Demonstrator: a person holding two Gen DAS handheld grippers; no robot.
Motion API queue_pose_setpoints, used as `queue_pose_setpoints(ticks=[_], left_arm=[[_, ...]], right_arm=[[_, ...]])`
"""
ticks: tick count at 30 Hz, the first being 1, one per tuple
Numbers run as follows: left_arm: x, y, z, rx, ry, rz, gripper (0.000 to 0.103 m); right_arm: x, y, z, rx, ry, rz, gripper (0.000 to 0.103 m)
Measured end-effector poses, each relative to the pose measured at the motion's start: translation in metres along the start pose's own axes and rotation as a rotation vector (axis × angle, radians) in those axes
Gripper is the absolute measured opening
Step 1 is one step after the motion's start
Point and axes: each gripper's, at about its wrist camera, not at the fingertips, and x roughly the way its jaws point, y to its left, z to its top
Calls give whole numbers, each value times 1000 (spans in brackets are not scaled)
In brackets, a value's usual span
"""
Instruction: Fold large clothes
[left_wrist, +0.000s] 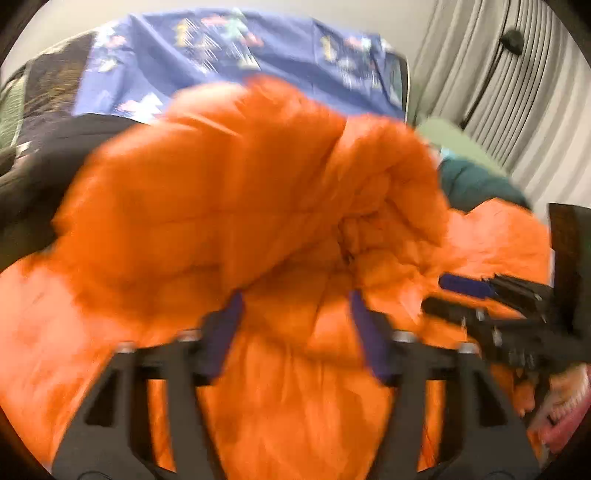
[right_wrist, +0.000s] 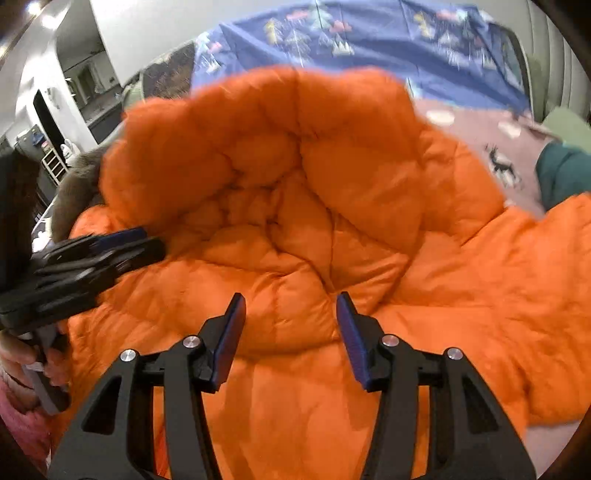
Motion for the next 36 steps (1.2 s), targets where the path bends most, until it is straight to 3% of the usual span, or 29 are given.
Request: queue_pose_setpoints(ticks=[1, 3, 6, 8, 9, 11, 14, 19, 22, 23, 24, 25, 26, 30, 33, 36], left_arm=[[-21, 6, -10, -13, -33, 7, 78], [-56, 20, -31, -44, -65, 34, 79], [-105, 72, -74, -184, -86, 127, 81], [-129, 105, -104, -280, -91, 202, 81], [-143, 132, -123, -356, -87, 237, 81], [-163, 174, -148, -485, -83, 299, 80], [-191, 240, -184, -684, -113, 394, 79], [-189, 317, -203, -871, -130, 401, 81], [-182, 337, -189, -880, -178, 436, 81], [-178, 342, -184, -883, -186, 450, 74], [-176, 349, -179, -885, -201, 462, 61], [-172, 350, -174, -880, -208, 444, 21], [-168, 354, -169, -874, -207, 411, 7], [-189, 326, -148, -791, -292, 426, 4], [-223, 275, -114, -642, -392, 385, 4], [-248, 202, -68, -423, -477, 325, 4]], right_arm=[[-9, 5, 2, -11, -23, 1, 54], [-17, 16, 5, -19, -49, -9, 59], [-14, 31, 10, -12, -64, -17, 60], [0, 42, 13, 12, -64, -82, 68], [3, 45, 4, 23, -68, -116, 78], [32, 48, 0, 52, -51, -203, 81], [74, 44, -21, 51, 24, -258, 86], [69, 52, -27, 5, -16, -275, 90], [59, 51, -29, 15, -6, -260, 90], [56, 55, -31, 4, 1, -261, 90], [52, 56, -33, -5, 3, -260, 90], [50, 58, -36, -11, 4, -258, 90], [47, 56, -36, -13, 4, -253, 90], [40, 42, -38, 38, -28, -180, 90], [35, 31, -37, 90, -56, -112, 90], [30, 23, -35, 119, -80, -63, 91]])
